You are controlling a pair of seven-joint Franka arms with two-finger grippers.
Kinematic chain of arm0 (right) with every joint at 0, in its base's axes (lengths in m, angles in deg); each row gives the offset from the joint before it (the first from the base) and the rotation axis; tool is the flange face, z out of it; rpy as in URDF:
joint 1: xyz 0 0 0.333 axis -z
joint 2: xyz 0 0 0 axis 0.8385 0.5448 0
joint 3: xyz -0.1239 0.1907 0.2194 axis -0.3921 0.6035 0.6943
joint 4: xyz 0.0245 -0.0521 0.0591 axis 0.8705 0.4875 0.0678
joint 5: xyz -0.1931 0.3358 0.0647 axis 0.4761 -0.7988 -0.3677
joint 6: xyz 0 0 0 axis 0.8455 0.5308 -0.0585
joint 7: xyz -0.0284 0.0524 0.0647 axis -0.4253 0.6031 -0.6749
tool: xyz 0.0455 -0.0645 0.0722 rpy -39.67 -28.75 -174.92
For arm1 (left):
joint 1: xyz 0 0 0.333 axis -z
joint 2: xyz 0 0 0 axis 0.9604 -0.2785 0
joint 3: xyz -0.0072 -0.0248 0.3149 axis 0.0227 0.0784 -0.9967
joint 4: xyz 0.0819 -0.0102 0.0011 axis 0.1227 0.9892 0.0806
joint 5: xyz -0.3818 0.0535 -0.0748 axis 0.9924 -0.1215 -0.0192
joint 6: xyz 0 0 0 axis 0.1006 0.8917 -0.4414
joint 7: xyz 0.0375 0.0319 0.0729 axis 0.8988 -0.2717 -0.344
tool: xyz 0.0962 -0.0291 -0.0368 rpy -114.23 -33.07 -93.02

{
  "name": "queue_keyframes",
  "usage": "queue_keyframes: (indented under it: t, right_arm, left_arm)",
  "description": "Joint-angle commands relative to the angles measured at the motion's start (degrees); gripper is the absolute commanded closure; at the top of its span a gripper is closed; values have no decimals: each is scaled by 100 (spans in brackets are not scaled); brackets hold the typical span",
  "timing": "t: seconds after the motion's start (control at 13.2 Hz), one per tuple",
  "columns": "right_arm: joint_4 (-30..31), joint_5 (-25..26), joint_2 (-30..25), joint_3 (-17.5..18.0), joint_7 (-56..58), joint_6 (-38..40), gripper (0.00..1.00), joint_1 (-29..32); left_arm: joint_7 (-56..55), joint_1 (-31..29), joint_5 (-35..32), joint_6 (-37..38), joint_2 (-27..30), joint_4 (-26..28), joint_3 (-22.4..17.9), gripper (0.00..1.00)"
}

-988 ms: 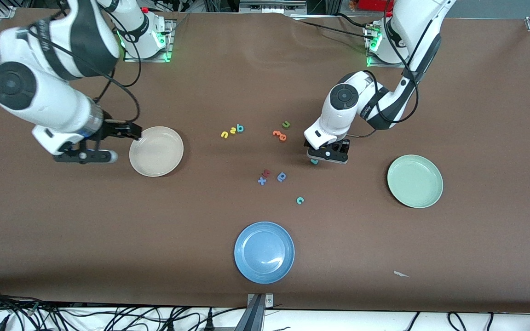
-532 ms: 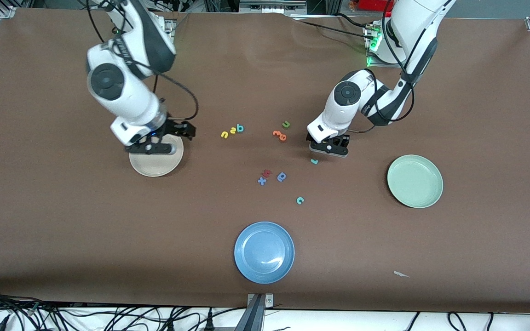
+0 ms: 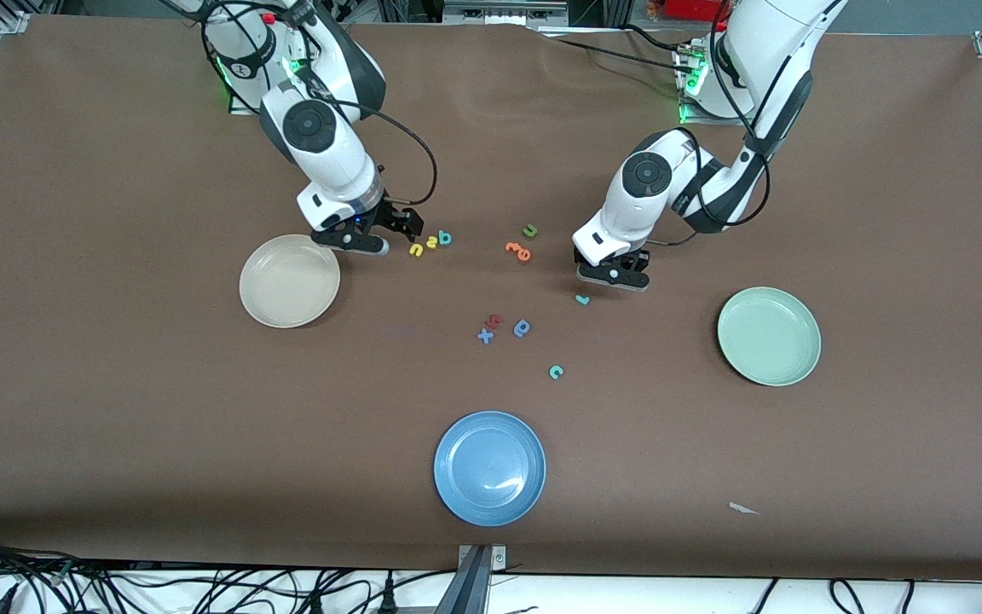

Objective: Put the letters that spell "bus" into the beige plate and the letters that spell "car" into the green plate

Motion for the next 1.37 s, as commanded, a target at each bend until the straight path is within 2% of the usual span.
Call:
queue_keyframes:
  t: [0.0, 0.23, 0.46, 0.68, 0.91, 1.14, 1.29]
  right_arm:
    - [-87, 494, 524, 27, -177, -264, 0, 41]
    - [-87, 767, 972, -26, -361, -922, 0, -197]
    - [-105, 969, 1139, -87, -423, -1020, 1, -267]
    - [-114, 1382, 1342, -219, -590, -1248, 1, -285]
    - [-114, 1629, 1325, -368, -617, -1240, 1, -285]
    - [-114, 1656, 1360, -404, -634, -1240, 1, -372]
    - [-157, 1673, 1438, -404, -765, -1249, 2, -486]
  left_arm:
    - [-285, 59, -212, -61, 23, 63, 8, 41]
    - [-461, 120, -212, -61, 23, 45, -1, 49]
    - [-479, 164, -212, -52, 5, 36, -1, 51]
    - [-479, 173, -212, -61, -91, 1, -10, 54]
    - [-479, 164, -220, -61, -109, -8, -18, 58]
    - [-479, 156, -238, -61, -109, -8, -27, 73]
    - [-479, 147, -247, -61, -109, -8, -27, 89]
